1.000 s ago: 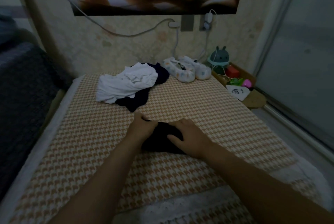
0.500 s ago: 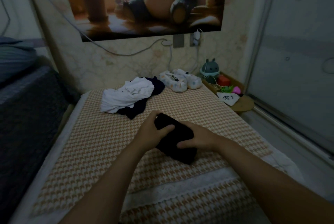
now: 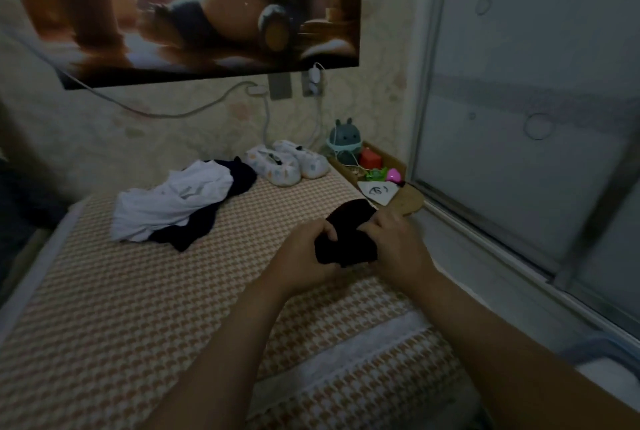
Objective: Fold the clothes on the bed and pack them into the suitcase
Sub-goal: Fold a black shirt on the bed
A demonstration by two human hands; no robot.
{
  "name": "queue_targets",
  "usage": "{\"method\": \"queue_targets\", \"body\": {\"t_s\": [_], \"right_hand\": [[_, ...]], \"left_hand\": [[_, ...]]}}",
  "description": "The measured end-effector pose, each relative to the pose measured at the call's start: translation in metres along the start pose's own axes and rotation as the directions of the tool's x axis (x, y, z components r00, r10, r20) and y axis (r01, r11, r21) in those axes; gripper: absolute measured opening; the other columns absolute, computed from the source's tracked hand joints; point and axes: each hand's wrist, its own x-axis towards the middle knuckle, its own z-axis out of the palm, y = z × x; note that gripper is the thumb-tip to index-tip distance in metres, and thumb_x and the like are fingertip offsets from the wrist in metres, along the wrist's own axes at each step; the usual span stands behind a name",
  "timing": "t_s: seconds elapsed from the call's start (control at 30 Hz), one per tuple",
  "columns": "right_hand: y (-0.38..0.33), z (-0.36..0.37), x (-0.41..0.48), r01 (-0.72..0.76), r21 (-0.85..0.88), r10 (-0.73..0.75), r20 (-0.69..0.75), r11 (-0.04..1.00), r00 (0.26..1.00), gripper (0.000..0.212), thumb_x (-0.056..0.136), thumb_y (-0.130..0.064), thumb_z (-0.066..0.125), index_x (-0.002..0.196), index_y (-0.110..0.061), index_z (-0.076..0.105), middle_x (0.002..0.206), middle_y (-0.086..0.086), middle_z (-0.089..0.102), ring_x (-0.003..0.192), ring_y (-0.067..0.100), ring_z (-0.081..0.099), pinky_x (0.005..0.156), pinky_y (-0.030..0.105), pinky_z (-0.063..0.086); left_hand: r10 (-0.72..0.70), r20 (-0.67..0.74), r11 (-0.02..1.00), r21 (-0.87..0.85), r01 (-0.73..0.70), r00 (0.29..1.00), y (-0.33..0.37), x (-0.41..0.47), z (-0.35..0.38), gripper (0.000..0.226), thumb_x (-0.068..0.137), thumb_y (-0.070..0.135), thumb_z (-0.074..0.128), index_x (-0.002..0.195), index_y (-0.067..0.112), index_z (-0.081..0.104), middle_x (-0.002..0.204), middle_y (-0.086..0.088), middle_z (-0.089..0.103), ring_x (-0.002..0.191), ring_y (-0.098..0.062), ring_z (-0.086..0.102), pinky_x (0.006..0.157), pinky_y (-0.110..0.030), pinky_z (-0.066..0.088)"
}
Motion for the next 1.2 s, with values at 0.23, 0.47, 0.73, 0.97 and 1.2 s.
{"method": "queue_targets", "body": {"t_s": [0.23, 0.47, 0.73, 0.97, 1.2], "right_hand": [[0.011, 0.015, -0.055, -0.11, 0.274, 0.03, 0.279, 0.955, 0.96, 0.039, 0.074, -0.032, 0.067, 0.109, -0.018, 0.059, 0.139, 0.008, 0.035, 0.124, 0.025, 0.043, 0.098, 0.038, 0.045], [0.0, 0.001, -0.056, -0.341, 0.505, 0.342, 0.096, 0.793, 0.935, 0.033, 0.08, -0.024, 0.066, 0.107, -0.026, 0.047, 0.155, -0.004, 0.019, 0.114, 0.005, 0.051, 0.08, 0.022, 0.048], [0.011, -0.008, -0.048, -0.268, 0.115, 0.23, 0.266, 0.957, 0.936, 0.073, 0.074, -0.027, 0.054, 0.145, -0.035, 0.039, 0.114, 0.003, 0.056, 0.106, 0.025, 0.053, 0.083, 0.037, 0.046], [0.004, 0.005, -0.065, -0.2, 0.137, 0.104, 0.51, 0.97, 0.854, 0.078, 0.081, -0.038, 0.035, 0.154, -0.016, 0.017, 0.162, 0.004, 0.01, 0.148, 0.017, 0.01, 0.122, 0.034, 0.006], [0.012, 0.015, -0.074, -0.108, 0.103, 0.054, 0.428, 0.989, 0.902, 0.078, 0.09, -0.046, 0.051, 0.154, -0.015, 0.02, 0.16, 0.005, 0.019, 0.146, 0.02, 0.02, 0.121, 0.037, 0.018]], "left_hand": [[-0.106, -0.155, 0.993, 0.032, 0.112, 0.982, -0.021, 0.008, 0.033, 0.013, 0.089, 0.011, 0.059, 0.089, 0.024, 0.058, 0.091, 0.007, 0.055, 0.085, -0.007, 0.052, 0.077, -0.026, 0.045], [-0.278, 0.133, 0.956, -0.056, 0.287, 0.951, -0.021, 0.033, 0.061, 0.09, 0.087, 0.03, 0.068, 0.155, 0.02, 0.009, 0.152, -0.002, 0.033, 0.139, -0.02, 0.034, 0.108, -0.032, 0.035], [0.187, 0.204, 0.936, 0.261, -0.237, 0.961, -0.024, 0.022, 0.053, 0.045, 0.083, 0.007, 0.057, 0.125, 0.021, 0.064, 0.09, -0.003, 0.045, 0.088, -0.021, 0.04, 0.075, -0.037, 0.041], [0.336, 0.321, 0.866, 0.265, -0.424, 0.886, -0.028, -0.002, 0.054, 0.061, 0.08, 0.055, 0.058, 0.128, 0.018, 0.062, 0.14, -0.009, 0.051, 0.128, -0.021, 0.044, 0.111, -0.032, 0.035], [0.26, 0.323, 0.763, 0.509, -0.398, 0.91, -0.035, -0.004, 0.07, 0.074, 0.075, 0.061, 0.052, 0.135, 0.018, 0.045, 0.153, -0.006, 0.032, 0.141, -0.028, 0.029, 0.114, -0.045, 0.028]]}}
